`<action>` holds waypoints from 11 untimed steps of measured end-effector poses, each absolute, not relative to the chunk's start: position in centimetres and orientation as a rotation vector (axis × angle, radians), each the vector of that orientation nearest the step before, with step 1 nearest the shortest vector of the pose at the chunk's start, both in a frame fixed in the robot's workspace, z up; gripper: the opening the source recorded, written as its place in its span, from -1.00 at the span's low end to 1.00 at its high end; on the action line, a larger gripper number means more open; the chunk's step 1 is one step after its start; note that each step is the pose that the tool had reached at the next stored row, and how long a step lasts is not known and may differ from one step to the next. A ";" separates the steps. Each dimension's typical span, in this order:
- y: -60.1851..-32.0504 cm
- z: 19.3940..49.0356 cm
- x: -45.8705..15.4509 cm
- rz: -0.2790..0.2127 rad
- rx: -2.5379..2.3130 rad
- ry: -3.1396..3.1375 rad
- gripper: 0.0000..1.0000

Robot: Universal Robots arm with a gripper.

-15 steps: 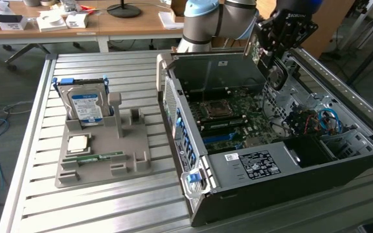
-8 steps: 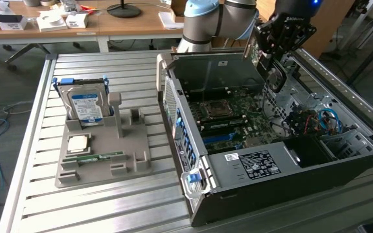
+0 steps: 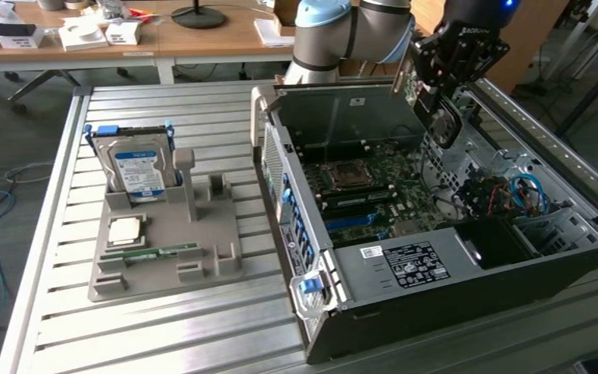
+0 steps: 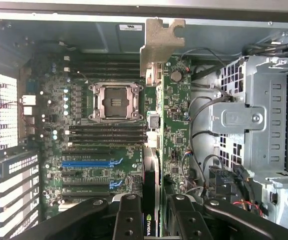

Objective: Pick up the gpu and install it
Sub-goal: 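Pick up the gpu and move the gpu toward the slot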

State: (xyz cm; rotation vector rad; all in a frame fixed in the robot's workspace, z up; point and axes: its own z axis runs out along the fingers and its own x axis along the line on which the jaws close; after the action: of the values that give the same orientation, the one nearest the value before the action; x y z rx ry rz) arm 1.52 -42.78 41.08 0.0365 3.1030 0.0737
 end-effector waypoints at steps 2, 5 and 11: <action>-42.8 40.9 1.5 0.074 0.037 3.103 -0.47; -42.8 40.5 1.5 0.074 0.036 3.103 -0.47; -42.8 39.9 1.6 0.074 0.036 3.103 -0.47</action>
State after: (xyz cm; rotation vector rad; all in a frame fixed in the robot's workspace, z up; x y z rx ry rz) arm 1.55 -42.78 39.91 0.0365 3.1030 0.0742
